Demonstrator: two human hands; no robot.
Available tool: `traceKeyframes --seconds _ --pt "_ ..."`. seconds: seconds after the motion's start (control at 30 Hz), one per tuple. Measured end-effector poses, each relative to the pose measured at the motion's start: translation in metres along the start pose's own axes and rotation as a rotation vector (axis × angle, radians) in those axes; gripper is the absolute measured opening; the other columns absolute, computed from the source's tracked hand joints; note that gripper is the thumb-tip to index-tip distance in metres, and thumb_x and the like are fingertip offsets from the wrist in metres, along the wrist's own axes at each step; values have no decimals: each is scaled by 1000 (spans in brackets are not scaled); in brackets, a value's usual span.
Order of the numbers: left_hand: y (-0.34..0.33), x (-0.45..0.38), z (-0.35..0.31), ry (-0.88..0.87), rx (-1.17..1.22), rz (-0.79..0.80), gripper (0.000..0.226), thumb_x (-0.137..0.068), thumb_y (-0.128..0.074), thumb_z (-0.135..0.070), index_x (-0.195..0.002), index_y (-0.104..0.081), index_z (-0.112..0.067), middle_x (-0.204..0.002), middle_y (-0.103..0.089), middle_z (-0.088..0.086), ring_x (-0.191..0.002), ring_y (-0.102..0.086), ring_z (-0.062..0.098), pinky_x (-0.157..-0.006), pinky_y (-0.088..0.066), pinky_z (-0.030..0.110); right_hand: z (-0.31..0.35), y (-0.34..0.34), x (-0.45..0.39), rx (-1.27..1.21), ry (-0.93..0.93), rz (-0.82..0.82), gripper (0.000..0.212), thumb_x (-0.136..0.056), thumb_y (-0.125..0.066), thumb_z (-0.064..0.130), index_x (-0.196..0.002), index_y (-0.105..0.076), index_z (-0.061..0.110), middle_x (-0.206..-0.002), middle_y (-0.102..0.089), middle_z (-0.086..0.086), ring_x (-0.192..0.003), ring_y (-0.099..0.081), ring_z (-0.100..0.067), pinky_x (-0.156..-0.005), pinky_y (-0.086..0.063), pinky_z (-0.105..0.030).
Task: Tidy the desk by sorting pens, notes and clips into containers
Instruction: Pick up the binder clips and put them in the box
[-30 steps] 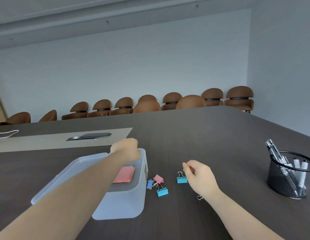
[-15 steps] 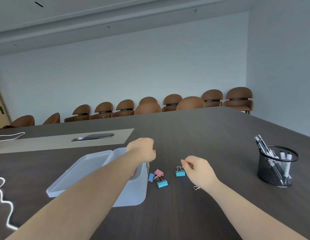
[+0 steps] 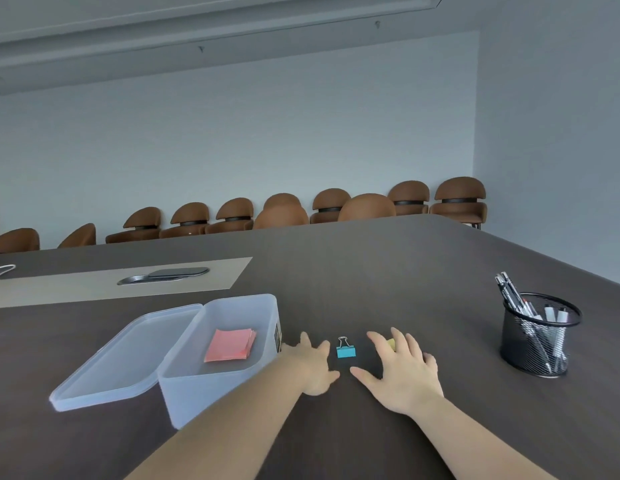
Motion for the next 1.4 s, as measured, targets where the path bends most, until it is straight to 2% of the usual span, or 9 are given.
traceKeyframes --seconds 0.13,0.33,0.5,0.6,0.77,1.03,1.23,1.3,1.4 --pt "4 -5 -6 21 26 -224 50 -101 -23 -43 -144 -31 -21 -149 -32 10 -134 -32 35 -107 -37 48 5 4 -11 73 45 -31 49 -91 -33 59 -128 -47 31 -139 -39 0 -126 -39 -26 -104 -34 -41" --pt "17 2 -3 6 126 -446 38 -98 -32 -34 -127 -46 -14 -126 -49 10 -106 -60 30 -88 -50 37 12 10 -16 77 88 -79 30 -96 -35 37 -114 -49 18 -112 -56 -4 -105 -52 -26 -85 -45 -36" --pt "19 -4 2 24 234 -442 36 -94 -40 -31 -125 -46 -16 -120 -52 8 -102 -64 28 -85 -56 35 11 12 -18 104 63 -126 29 -96 -35 33 -110 -54 15 -114 -49 -6 -99 -52 -25 -73 -44 -33" --pt "20 -3 5 41 276 -446 38 -93 -42 -30 -127 -47 -15 -123 -51 8 -107 -62 26 -88 -54 33 9 14 -18 117 43 -137 29 -97 -36 30 -102 -58 12 -111 -45 -7 -80 -46 -25 -66 -38 -30" --pt "20 4 11 64 317 -498 36 -93 -39 -29 -123 -50 -12 -122 -52 9 -104 -62 24 -87 -53 29 15 14 -18 119 107 -164 18 -97 -34 25 -83 -40 16 -64 -31 4 -67 -44 -26 -60 -35 -29" --pt "20 13 15 60 333 -556 54 -92 -40 -59 -118 -52 -14 -124 -51 6 -104 -62 22 -82 -52 28 14 18 -19 96 145 -241 32 -99 -32 33 -71 -32 19 -56 -30 6 -63 -44 -26 -57 -34 -30" --pt "23 20 17 54 404 -617 33 -96 -41 -36 -114 -53 -11 -120 -52 6 -100 -63 22 -82 -51 28 15 29 -17 48 158 -315 46 -82 -69 24 -60 -28 21 -52 -23 7 -38 -25 -20 -37 -6 -18" --pt "22 20 19 56 446 -619 29 -94 -42 -29 -113 -53 -10 -121 -51 7 -99 -62 22 -81 -50 27 12 22 -21 133 144 -306 34 -91 -55 28 -65 -37 18 -60 -30 5 -46 -36 -23 -39 -17 -22" --pt "21 21 21 52 501 -613 24 -92 -44 -23 -108 -54 -8 -117 -52 7 -95 -62 23 -78 -49 26 9 17 -23 166 123 -314 40 -99 -34 33 -62 -34 18 -58 -25 6 -61 -44 -25 -55 -34 -28"
Point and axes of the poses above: each hand's wrist, its own x-axis away from the middle knuckle, its own y-axis out of the back of the hand, z = x × y, the point moved 10 cm from there along -x, towards the middle knuckle
